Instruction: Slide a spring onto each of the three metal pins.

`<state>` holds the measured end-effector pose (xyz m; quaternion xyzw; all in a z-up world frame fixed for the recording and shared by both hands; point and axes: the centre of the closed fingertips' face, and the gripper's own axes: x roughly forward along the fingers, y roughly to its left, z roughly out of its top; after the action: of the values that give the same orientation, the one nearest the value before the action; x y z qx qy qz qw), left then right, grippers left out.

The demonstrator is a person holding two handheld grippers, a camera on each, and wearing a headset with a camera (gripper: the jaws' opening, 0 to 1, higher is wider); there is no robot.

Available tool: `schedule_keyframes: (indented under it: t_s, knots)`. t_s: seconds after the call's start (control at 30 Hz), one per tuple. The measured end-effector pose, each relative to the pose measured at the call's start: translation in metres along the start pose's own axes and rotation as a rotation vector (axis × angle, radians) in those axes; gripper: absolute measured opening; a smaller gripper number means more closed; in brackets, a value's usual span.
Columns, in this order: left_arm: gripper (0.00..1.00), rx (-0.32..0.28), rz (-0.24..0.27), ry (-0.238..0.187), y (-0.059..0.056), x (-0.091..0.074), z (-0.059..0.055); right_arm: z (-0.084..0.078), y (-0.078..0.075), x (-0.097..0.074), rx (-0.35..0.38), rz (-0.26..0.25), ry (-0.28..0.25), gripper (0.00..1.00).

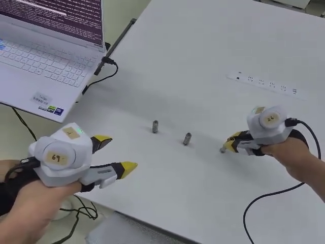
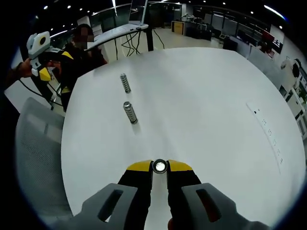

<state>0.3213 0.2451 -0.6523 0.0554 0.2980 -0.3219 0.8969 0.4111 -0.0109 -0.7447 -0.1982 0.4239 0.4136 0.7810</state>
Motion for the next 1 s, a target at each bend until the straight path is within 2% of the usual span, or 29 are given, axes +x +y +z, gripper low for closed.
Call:
schedule_keyframes:
  t_s: [0.57, 0.77, 0.9, 1.0]
  knots:
    - [0.47, -0.001, 0.008, 0.008, 0.004, 0.001, -0.001, -0.019, 0.0, 0.023, 0.007, 0.016, 0.034, 0.1]
    - [0.47, 0.004, 0.005, 0.003, 0.003, 0.004, 0.001, -0.02, 0.0, 0.013, 0.007, 0.01, 0.032, 0.16]
    - [0.47, 0.007, -0.002, -0.007, 0.001, 0.006, 0.007, -0.025, -0.006, 0.001, 0.018, -0.02, 0.017, 0.17]
    - [0.47, 0.013, -0.009, -0.017, -0.002, 0.008, 0.011, -0.026, -0.003, -0.011, 0.031, -0.046, -0.007, 0.18]
